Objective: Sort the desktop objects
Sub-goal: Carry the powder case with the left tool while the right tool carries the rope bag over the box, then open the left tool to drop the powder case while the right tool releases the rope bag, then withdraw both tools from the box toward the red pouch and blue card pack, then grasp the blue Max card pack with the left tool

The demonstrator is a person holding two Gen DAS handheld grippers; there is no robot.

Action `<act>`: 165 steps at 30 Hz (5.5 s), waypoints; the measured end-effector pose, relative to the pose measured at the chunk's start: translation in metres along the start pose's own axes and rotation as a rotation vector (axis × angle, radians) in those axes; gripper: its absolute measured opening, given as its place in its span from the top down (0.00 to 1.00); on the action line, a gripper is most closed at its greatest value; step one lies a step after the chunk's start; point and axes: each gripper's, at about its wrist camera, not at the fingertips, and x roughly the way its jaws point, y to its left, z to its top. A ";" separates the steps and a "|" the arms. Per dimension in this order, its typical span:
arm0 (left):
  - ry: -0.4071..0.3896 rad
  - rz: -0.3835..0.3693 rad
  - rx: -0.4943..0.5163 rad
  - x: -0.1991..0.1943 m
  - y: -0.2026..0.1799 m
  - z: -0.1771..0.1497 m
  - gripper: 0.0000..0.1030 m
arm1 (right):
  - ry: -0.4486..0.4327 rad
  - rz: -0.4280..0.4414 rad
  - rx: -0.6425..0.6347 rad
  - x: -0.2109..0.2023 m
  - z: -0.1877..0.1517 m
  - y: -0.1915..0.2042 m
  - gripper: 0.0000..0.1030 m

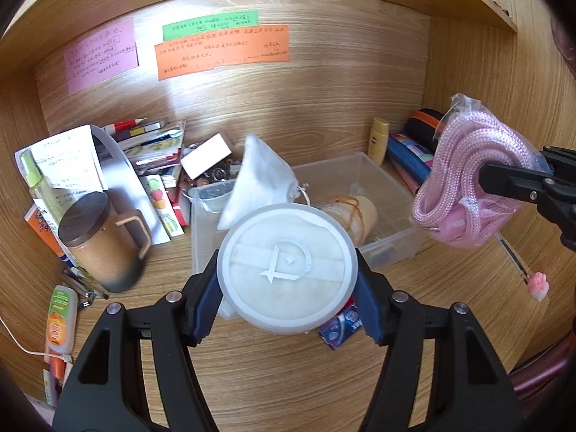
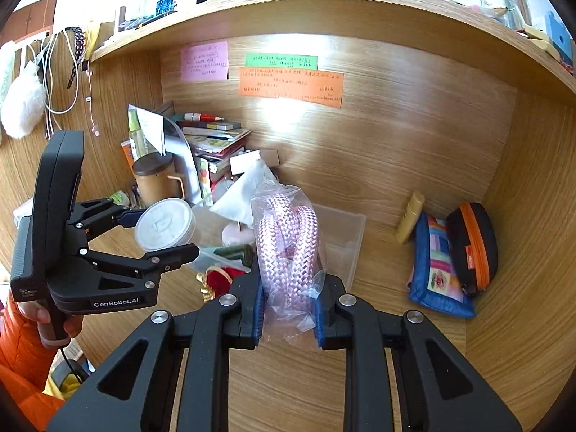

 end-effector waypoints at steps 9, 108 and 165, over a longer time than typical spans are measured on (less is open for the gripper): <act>0.024 0.046 -0.033 0.020 0.030 0.009 0.37 | 0.006 0.017 -0.010 0.040 0.023 -0.003 0.82; 0.159 0.016 -0.090 0.013 0.067 -0.080 0.05 | 0.268 -0.088 -0.073 0.126 -0.060 0.080 0.06; 0.280 -0.179 0.043 0.063 -0.010 -0.081 0.05 | 0.208 0.067 0.097 0.080 -0.080 0.011 0.93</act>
